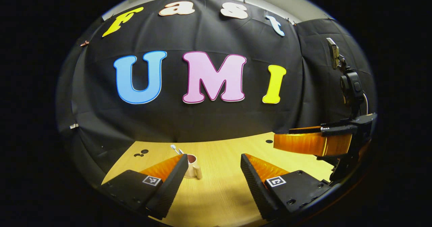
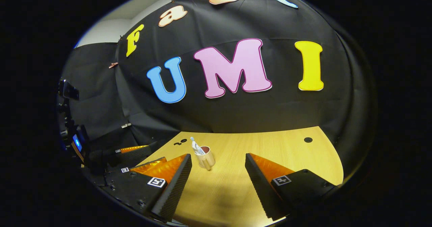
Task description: Put the toothbrush and toothpaste on the desktop into the cup, then pick up the cup and place it on the coaster on the desktop.
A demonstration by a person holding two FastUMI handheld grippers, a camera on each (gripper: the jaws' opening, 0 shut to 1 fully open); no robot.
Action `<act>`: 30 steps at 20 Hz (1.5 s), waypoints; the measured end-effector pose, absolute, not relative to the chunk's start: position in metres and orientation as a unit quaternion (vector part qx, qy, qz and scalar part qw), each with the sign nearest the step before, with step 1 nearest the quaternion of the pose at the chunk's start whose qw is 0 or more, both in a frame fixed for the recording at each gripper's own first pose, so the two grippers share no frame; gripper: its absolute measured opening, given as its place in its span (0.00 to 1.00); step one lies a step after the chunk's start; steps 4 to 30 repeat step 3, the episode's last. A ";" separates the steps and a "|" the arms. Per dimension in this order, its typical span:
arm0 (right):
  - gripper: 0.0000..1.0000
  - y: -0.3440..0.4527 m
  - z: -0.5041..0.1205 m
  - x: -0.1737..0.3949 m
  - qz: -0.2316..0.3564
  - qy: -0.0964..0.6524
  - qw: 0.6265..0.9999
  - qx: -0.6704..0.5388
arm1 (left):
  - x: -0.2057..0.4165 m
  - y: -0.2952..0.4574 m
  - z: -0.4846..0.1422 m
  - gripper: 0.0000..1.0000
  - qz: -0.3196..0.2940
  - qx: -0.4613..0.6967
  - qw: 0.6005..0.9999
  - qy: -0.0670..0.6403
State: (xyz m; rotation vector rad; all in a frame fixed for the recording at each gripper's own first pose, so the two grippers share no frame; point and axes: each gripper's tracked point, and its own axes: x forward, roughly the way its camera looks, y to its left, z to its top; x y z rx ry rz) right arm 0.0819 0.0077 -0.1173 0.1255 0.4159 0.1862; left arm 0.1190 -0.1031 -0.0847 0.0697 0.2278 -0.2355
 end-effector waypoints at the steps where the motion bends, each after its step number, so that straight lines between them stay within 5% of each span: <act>1: 0.98 0.008 -0.118 0.082 0.094 0.208 0.971 0.065 | 0.118 -0.106 -0.085 0.97 -0.118 0.035 0.986 0.115; 30: 0.98 0.008 -0.121 0.079 0.101 0.214 0.969 0.069 | 0.116 -0.111 -0.088 0.97 -0.119 0.036 0.985 0.120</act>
